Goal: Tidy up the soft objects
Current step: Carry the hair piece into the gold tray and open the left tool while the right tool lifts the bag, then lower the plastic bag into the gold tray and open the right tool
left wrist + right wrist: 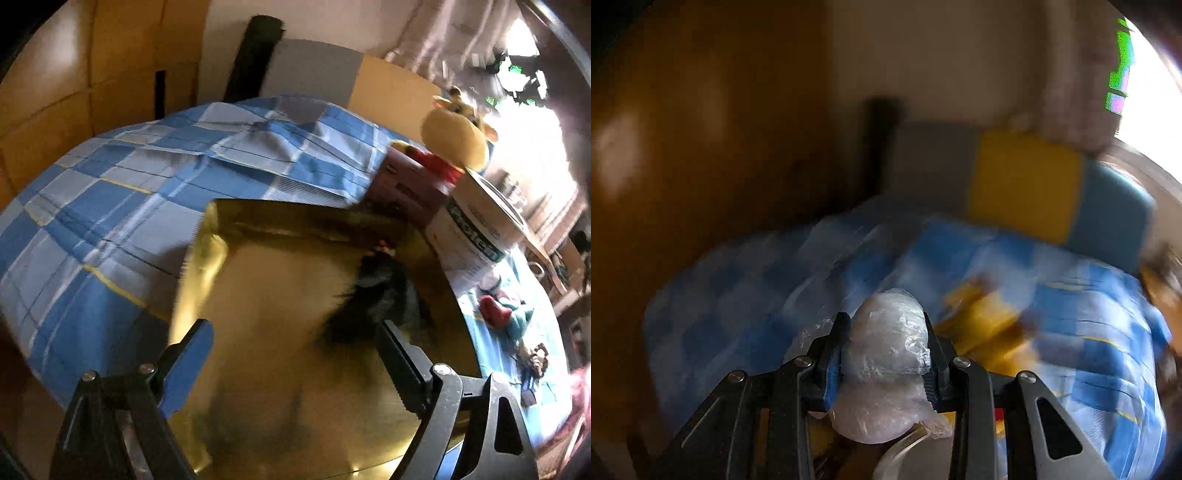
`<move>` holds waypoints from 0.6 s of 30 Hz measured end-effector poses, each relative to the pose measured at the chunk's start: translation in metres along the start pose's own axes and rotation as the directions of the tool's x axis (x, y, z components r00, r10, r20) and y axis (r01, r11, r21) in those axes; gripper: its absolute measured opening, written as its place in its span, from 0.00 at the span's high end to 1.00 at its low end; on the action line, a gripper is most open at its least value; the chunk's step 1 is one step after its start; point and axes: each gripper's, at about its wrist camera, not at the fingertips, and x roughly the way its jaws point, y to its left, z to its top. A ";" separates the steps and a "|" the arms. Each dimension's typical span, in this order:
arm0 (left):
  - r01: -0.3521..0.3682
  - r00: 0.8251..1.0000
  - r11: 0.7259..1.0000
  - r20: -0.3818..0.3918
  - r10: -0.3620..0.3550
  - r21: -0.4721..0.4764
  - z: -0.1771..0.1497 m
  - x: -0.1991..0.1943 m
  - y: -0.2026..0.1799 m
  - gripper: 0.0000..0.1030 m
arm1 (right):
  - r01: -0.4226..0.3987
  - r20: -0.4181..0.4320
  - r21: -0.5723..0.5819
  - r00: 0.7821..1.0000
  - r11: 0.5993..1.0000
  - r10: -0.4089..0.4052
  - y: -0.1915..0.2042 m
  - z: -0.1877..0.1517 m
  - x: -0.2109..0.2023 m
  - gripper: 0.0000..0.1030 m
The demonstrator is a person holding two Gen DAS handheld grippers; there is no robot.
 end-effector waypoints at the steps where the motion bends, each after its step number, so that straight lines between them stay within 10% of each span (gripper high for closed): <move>1: -0.009 1.000 1.000 0.002 0.009 -0.007 0.001 -0.001 0.003 0.13 | -0.017 -0.045 -0.037 0.999 0.999 0.015 0.015 -0.014 0.009 0.66; 10: -0.049 0.999 0.997 0.003 0.050 -0.062 -0.007 -0.010 0.025 0.13 | -0.052 -0.401 -0.178 0.916 0.983 -0.024 0.069 -0.152 0.073 0.65; 18: -0.043 0.999 0.999 0.033 0.043 0.013 -0.018 -0.024 -0.001 0.10 | -0.005 -0.363 -0.090 0.931 0.996 -0.029 0.054 -0.177 0.068 0.41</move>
